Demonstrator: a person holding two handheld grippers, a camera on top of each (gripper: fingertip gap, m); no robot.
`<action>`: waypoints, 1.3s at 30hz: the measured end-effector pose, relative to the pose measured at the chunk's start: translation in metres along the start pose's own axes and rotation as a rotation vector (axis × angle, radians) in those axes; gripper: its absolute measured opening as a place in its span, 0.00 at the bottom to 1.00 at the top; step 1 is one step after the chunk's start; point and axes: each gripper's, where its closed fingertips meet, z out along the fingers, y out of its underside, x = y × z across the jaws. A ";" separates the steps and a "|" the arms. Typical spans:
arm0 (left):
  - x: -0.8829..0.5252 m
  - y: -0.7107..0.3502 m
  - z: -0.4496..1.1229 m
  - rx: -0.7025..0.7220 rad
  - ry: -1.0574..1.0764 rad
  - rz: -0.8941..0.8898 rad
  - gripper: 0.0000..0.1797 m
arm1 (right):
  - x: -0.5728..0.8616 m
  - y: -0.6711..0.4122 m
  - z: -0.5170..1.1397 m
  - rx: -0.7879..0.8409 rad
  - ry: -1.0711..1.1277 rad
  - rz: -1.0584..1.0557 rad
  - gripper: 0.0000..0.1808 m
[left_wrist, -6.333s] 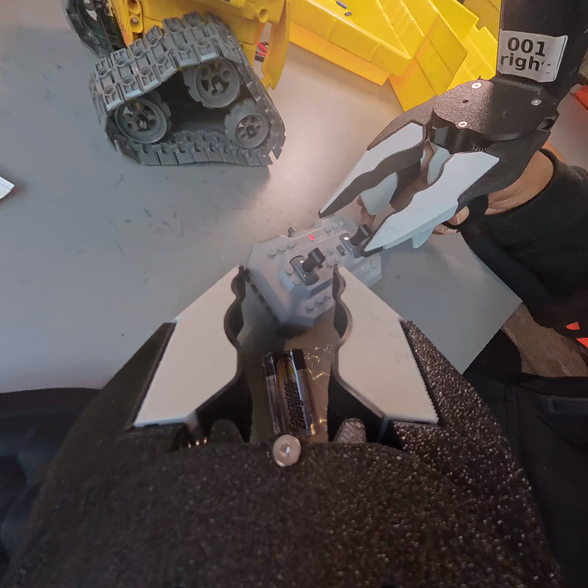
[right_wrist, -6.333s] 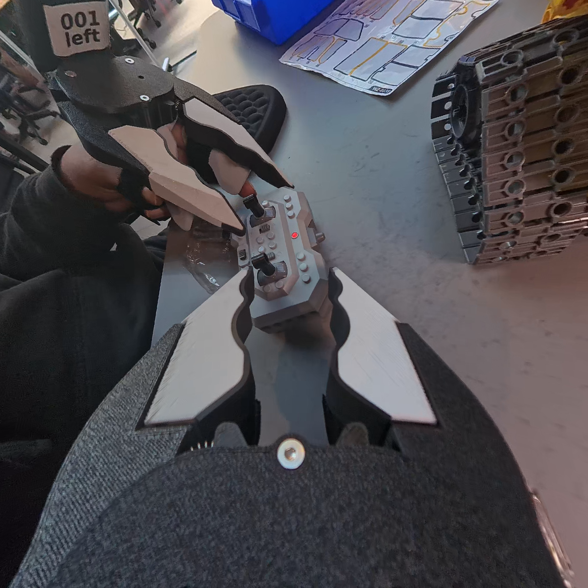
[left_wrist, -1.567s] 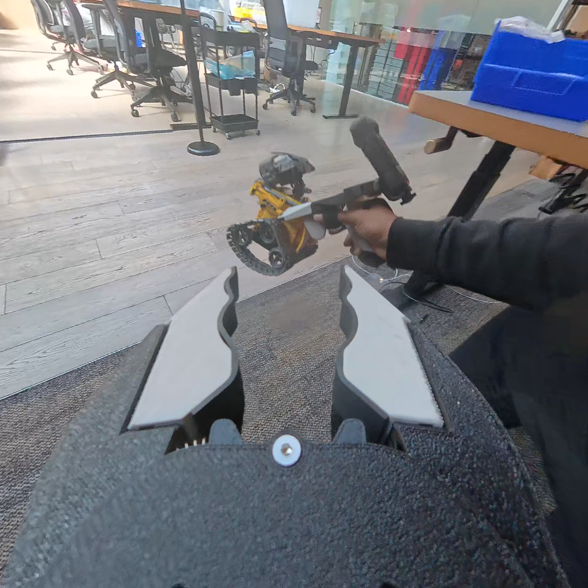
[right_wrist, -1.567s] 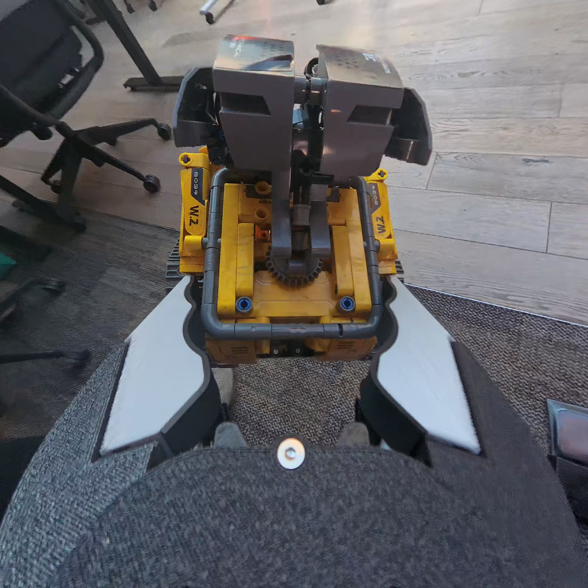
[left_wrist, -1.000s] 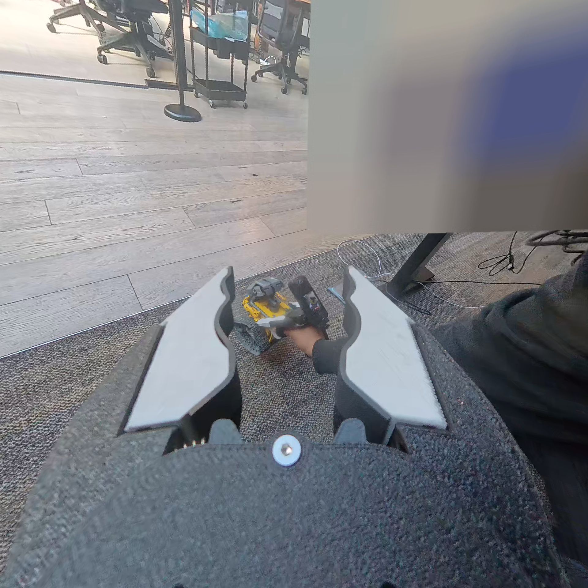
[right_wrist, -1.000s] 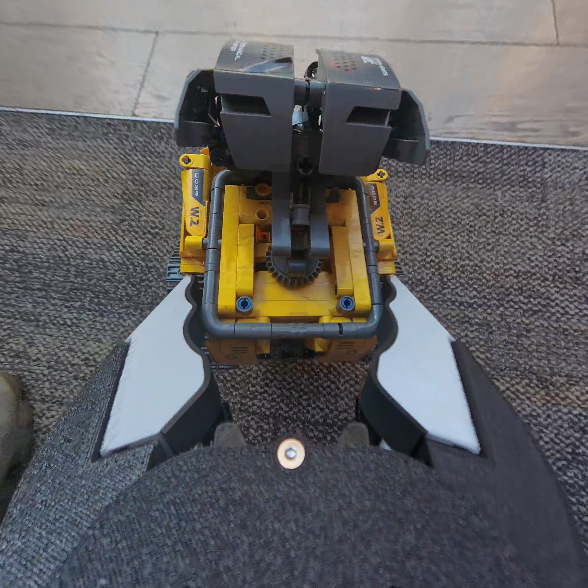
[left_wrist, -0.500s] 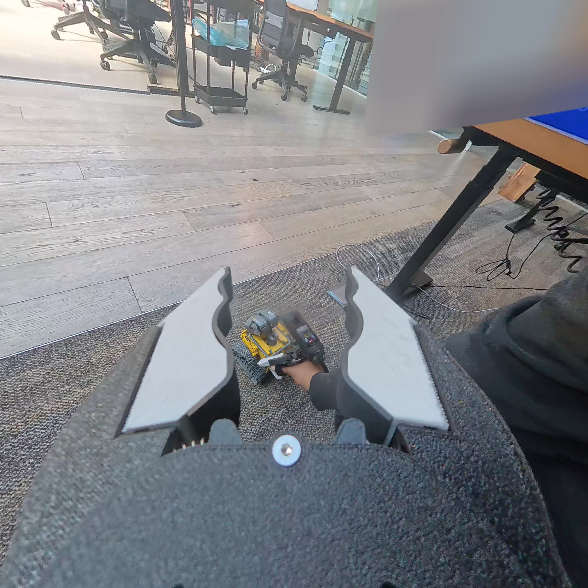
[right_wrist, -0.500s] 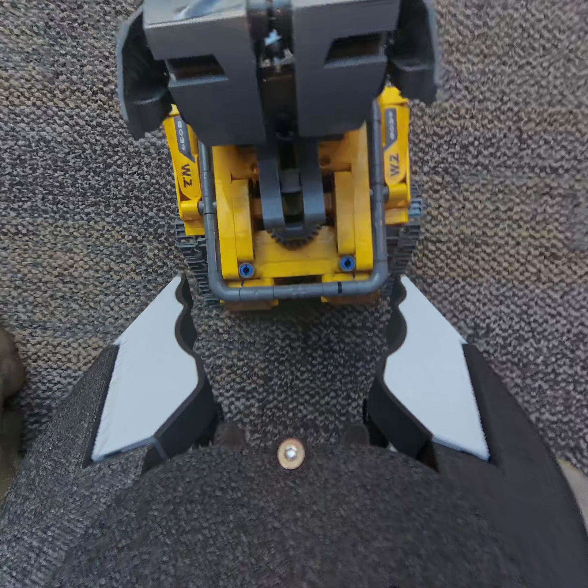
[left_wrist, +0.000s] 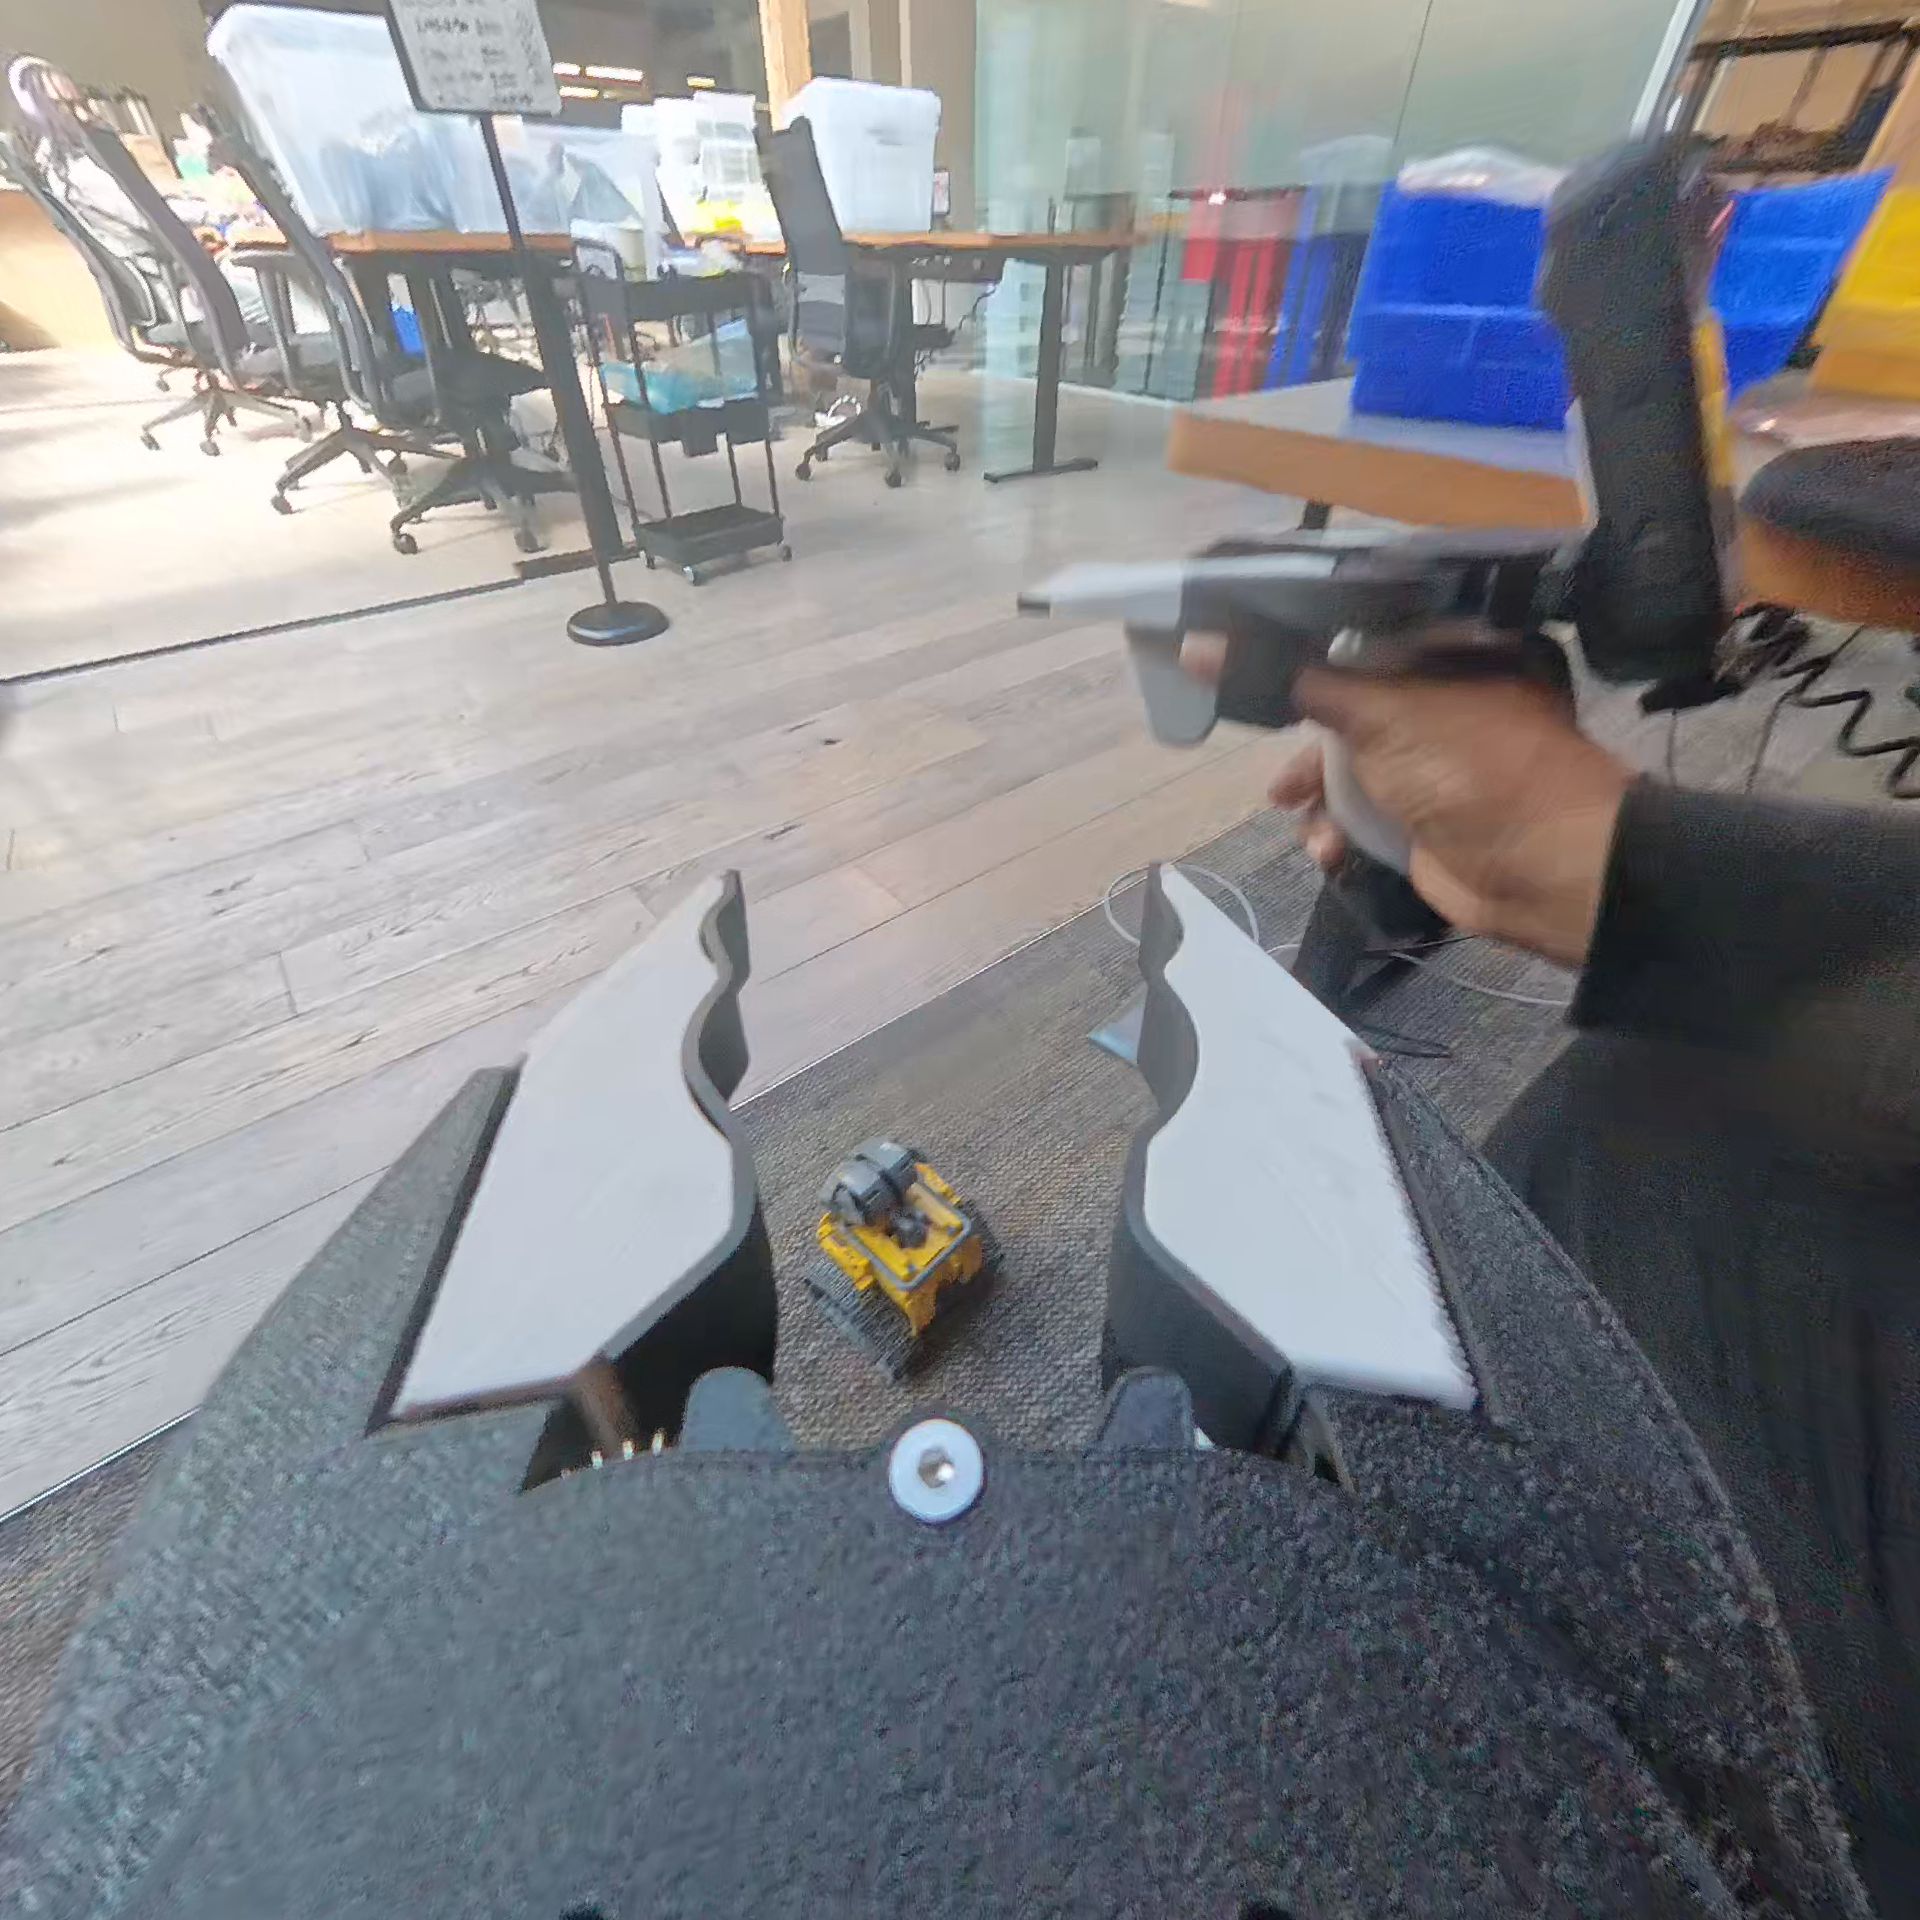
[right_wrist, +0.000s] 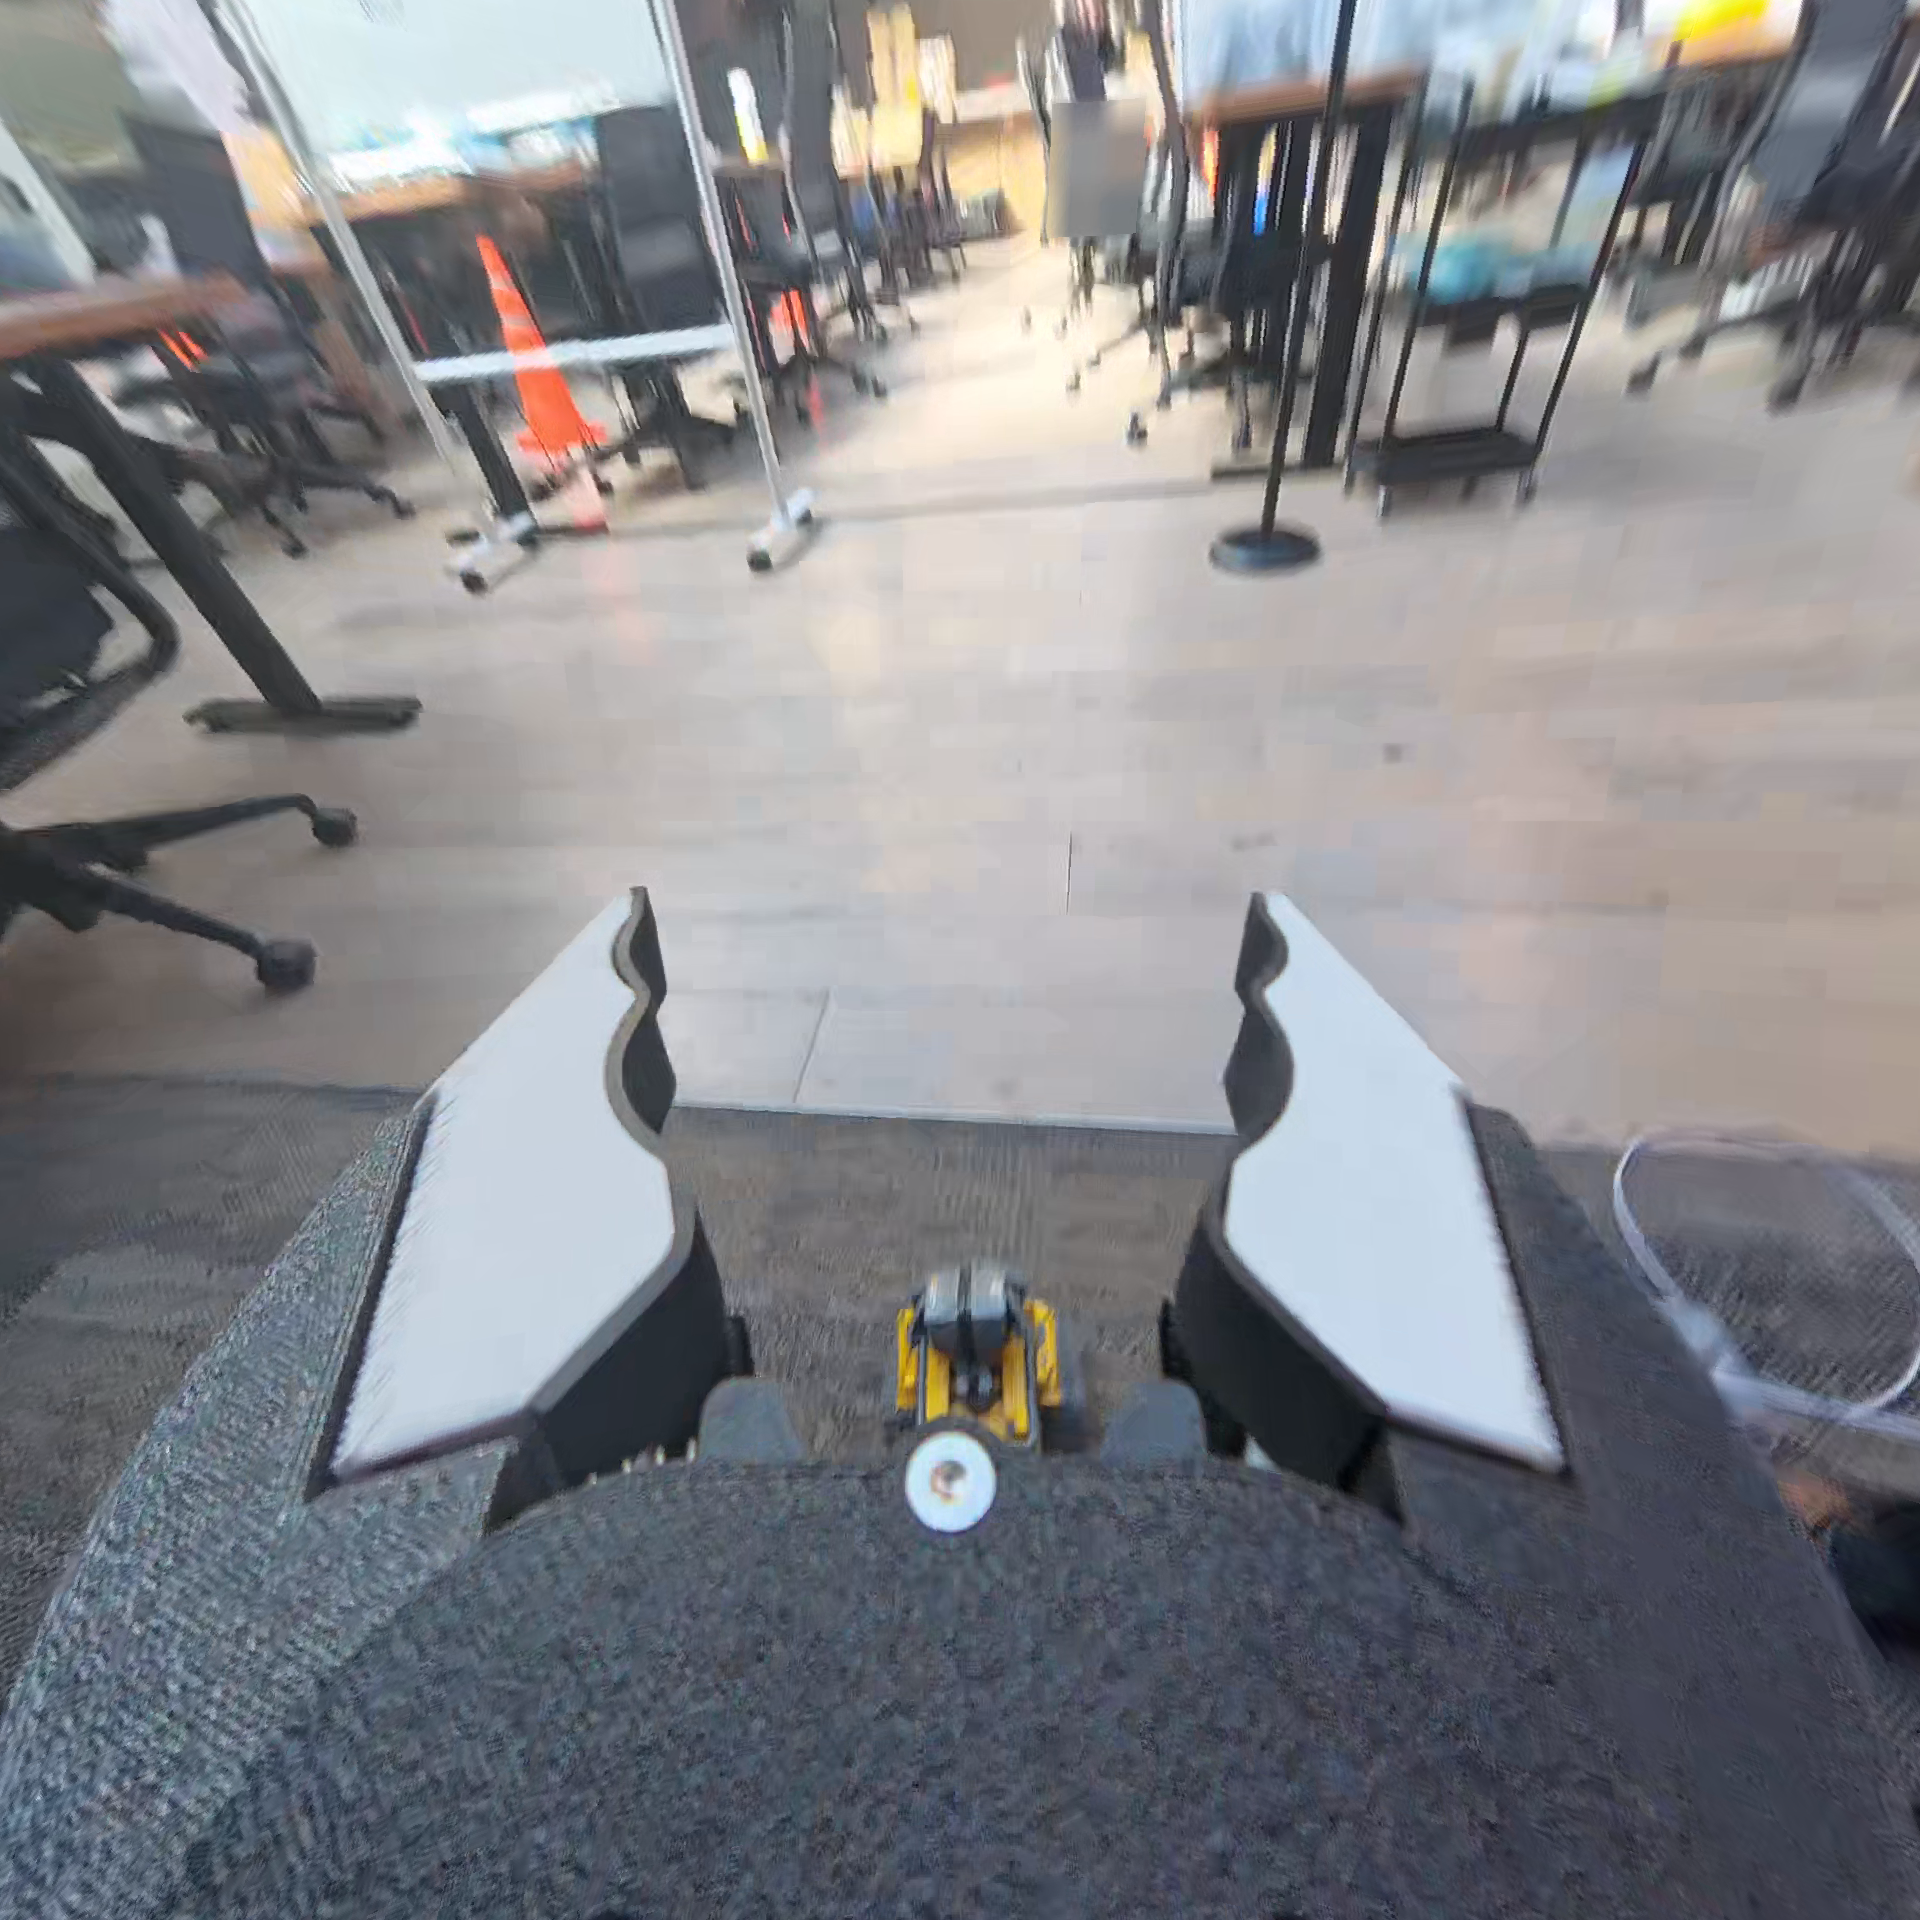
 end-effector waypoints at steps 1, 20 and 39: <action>0.017 -0.010 -0.005 0.023 0.023 -0.004 0.42 | 0.000 -0.052 -0.032 0.079 -0.018 -0.044 0.59; 0.186 -0.105 -0.078 0.085 0.465 0.086 0.40 | 0.274 -0.006 -0.521 -0.480 0.294 -0.141 0.64; 0.212 -0.071 -0.164 -0.041 0.674 -0.107 0.40 | 0.058 -0.108 -0.423 -0.052 -0.147 -0.388 0.38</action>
